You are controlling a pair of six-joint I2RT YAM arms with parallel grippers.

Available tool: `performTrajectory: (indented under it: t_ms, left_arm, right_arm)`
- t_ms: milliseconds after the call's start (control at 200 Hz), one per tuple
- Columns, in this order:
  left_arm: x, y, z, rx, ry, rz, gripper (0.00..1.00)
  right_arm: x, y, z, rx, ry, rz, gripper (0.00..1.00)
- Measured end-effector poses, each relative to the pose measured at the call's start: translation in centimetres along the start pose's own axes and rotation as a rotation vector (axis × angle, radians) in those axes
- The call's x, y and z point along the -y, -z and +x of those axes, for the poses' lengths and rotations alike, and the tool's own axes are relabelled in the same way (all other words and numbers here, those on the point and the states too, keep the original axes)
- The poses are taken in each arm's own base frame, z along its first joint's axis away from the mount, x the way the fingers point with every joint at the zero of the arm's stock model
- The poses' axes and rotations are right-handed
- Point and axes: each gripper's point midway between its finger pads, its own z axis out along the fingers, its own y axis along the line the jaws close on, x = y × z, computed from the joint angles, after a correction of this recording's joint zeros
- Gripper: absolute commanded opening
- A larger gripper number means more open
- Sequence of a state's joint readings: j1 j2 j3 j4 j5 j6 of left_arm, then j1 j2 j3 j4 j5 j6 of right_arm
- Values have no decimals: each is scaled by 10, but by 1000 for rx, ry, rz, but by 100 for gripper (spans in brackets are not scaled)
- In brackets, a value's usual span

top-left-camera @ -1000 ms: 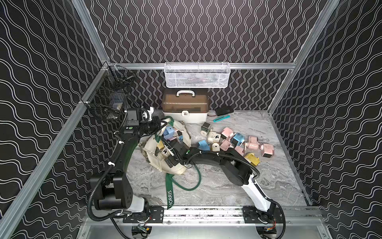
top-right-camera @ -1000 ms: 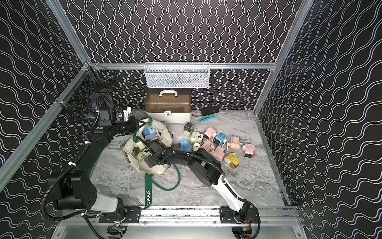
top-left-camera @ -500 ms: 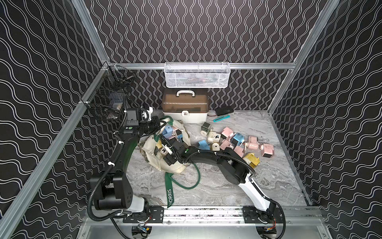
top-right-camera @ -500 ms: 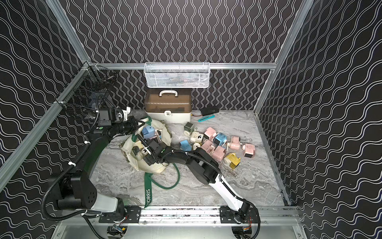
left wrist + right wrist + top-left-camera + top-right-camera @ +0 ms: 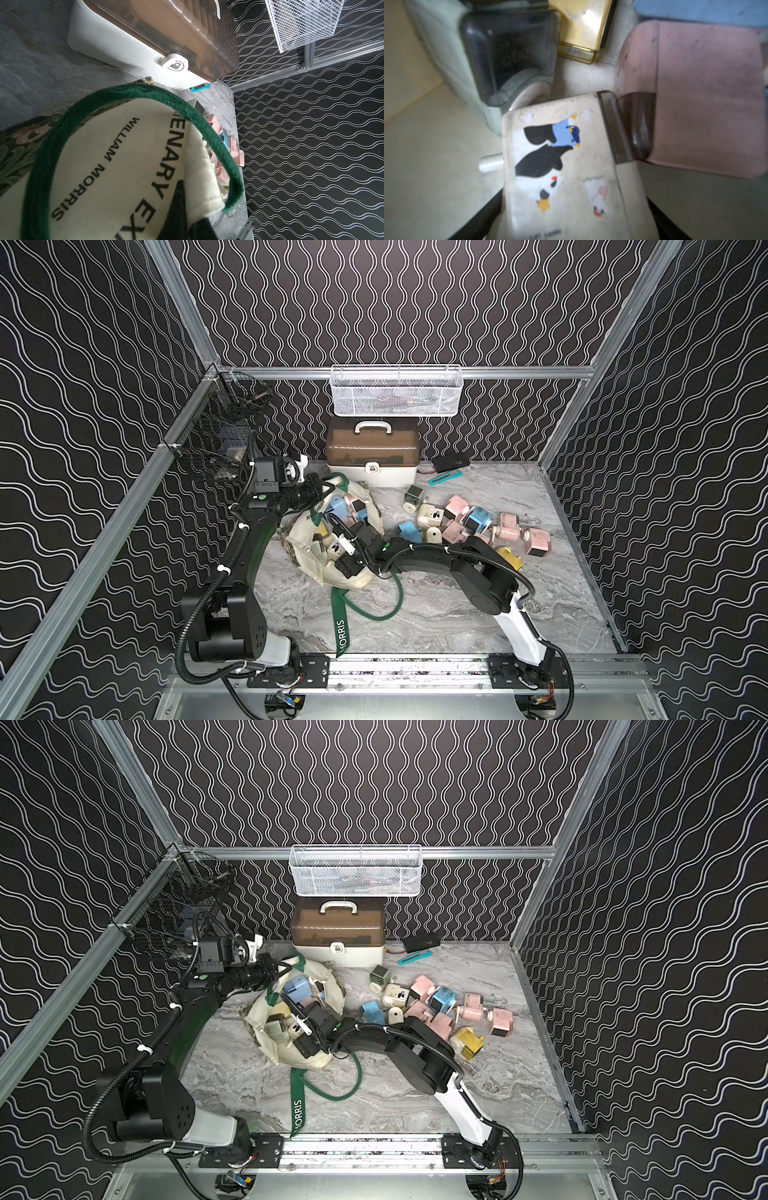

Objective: Take out the pencil sharpeners from the tote bags
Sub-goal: Pick up the pencil sharpener from the canvas bag, then place the pencil sharpener at the center of the board.

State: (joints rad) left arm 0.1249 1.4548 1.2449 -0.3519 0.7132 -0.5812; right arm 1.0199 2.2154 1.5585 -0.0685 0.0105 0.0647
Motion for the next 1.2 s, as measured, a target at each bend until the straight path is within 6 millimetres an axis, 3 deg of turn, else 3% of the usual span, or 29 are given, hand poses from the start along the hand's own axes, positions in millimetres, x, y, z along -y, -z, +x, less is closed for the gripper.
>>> performTrajectory:
  t_ms: [495, 751, 1201]
  left_arm:
    - [1, 0, 2, -11, 4, 8, 0]
    - [1, 0, 3, -12, 5, 9, 0]
    - [1, 0, 3, -12, 4, 10, 0]
  right_arm:
    - [-28, 60, -6, 40, -34, -97, 72]
    - [-29, 90, -10, 67, -51, -99, 71]
    - [-8, 192, 1, 186, -119, -32, 70]
